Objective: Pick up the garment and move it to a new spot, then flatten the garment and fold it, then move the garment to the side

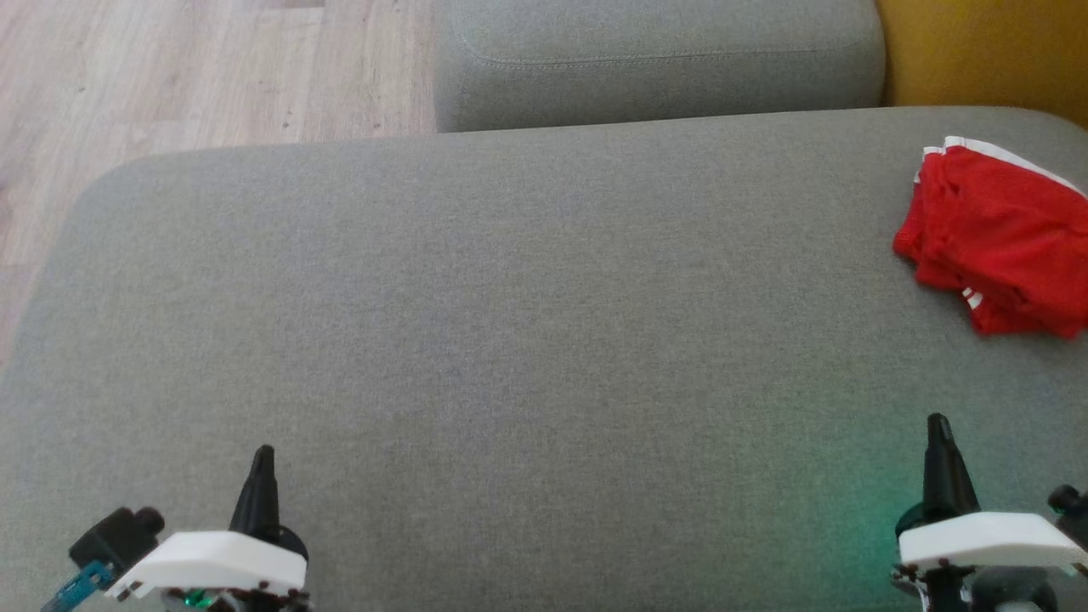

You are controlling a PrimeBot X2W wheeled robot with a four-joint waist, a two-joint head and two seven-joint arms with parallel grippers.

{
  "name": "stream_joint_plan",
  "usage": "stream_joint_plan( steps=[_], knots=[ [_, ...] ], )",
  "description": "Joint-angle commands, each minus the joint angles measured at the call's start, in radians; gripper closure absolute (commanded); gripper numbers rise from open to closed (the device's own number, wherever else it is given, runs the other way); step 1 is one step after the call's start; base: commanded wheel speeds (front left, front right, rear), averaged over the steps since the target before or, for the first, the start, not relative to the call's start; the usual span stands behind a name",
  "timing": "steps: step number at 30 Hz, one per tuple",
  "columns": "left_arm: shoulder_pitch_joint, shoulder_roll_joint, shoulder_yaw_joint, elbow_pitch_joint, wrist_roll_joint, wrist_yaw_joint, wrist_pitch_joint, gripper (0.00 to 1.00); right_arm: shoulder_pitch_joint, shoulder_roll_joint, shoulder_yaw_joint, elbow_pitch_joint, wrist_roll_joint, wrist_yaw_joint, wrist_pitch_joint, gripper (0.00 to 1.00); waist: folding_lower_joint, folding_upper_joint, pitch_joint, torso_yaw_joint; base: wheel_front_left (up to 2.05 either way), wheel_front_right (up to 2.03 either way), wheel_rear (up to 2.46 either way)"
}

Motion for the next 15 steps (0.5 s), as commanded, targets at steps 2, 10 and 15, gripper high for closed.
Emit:
stream_joint_plan(
  steps=[2, 10, 15],
  knots=[
    [-0.059, 0.003, 0.023, -0.038, -0.038, -0.009, 0.008, 1.00, -0.057, -0.006, 0.003, -0.036, 0.043, 0.000, 0.008, 1.00, 0.0000, 0.0000, 0.000, -0.001, 0.00, 0.00, 0.00],
    [-0.072, 0.003, 0.037, -0.041, -0.129, -0.017, 0.031, 1.00, -0.069, -0.006, -0.001, -0.040, 0.140, -0.001, 0.031, 1.00, 0.0000, 0.0000, 0.001, -0.004, 0.00, 0.00, 0.00],
    [-0.079, 0.003, 0.046, -0.043, -0.186, -0.022, 0.046, 1.00, -0.076, -0.006, -0.003, -0.042, 0.200, -0.001, 0.046, 1.00, 0.0000, 0.0000, 0.001, -0.006, 0.00, 0.00, 0.00]
  ],
)
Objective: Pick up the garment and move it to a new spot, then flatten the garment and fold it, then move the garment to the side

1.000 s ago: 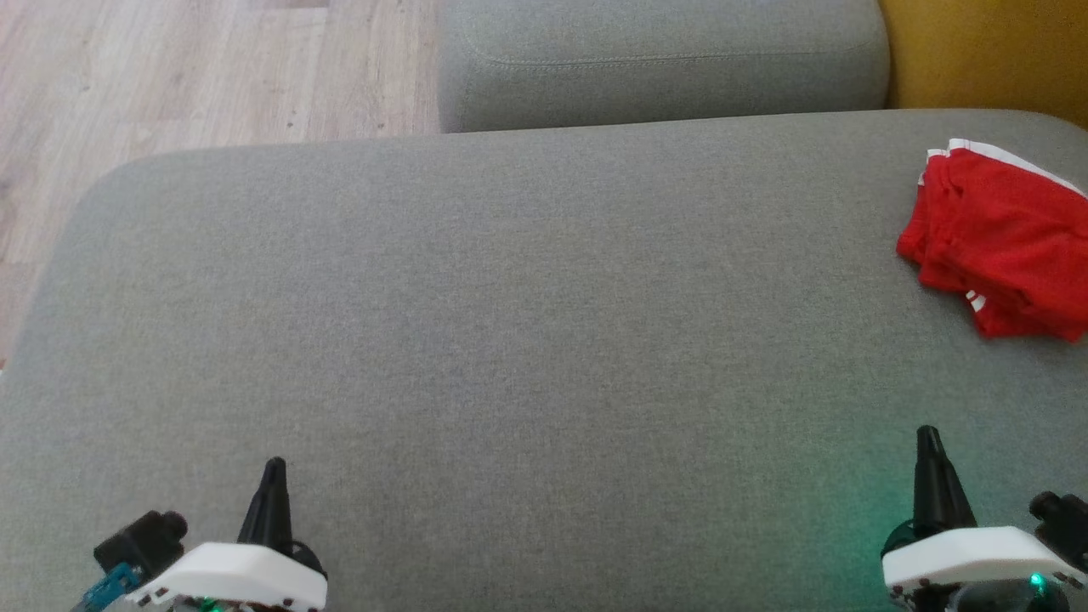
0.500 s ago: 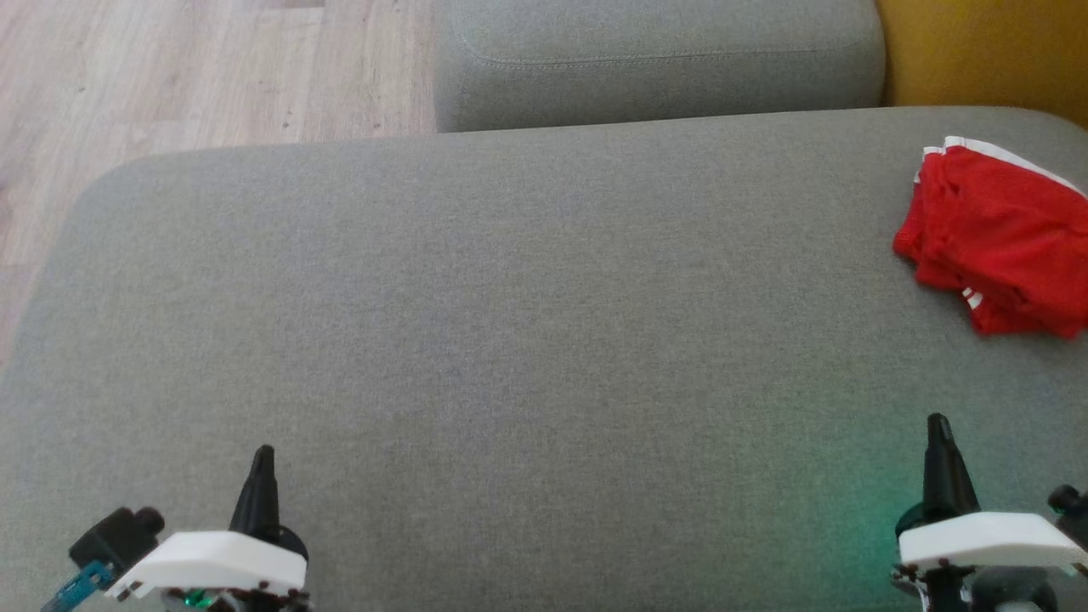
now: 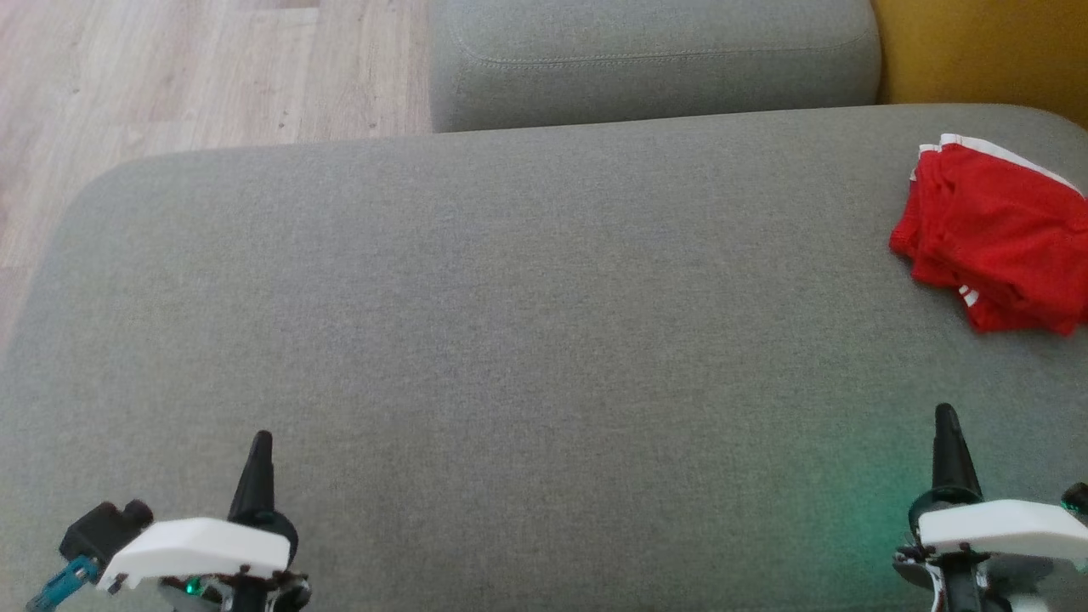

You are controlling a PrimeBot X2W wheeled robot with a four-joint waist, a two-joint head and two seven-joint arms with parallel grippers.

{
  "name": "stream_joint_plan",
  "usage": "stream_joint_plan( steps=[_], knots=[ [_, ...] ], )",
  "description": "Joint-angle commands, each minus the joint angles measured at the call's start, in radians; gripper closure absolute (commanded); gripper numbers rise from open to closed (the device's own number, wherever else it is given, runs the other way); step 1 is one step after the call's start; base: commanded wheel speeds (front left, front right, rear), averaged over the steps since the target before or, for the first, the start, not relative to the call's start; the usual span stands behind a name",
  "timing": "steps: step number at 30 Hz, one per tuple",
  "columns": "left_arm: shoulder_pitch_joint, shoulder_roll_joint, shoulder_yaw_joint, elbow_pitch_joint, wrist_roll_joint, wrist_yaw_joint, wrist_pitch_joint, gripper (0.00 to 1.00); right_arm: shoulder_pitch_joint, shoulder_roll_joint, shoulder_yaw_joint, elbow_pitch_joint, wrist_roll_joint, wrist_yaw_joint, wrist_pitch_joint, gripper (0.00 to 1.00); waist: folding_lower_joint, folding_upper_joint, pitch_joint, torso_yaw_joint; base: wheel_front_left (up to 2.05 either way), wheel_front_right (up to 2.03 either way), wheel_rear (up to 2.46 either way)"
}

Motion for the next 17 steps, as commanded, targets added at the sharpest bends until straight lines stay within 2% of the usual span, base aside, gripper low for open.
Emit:
stream_joint_plan(
  steps=[1, 17],
  knots=[
    [-0.058, 0.004, 0.035, -0.034, -0.029, -0.011, 0.006, 1.00, -0.056, -0.006, 0.009, -0.037, 0.033, 0.000, 0.009, 1.00, 0.0000, 0.0000, 0.000, -0.001, 0.00, 0.00, 0.00],
    [-0.081, 0.004, 0.061, -0.041, -0.199, -0.025, 0.050, 1.00, -0.078, -0.007, 0.003, -0.043, 0.215, 0.000, 0.052, 1.00, 0.0000, 0.0000, 0.001, -0.007, 0.00, 0.00, 0.00]
  ],
)
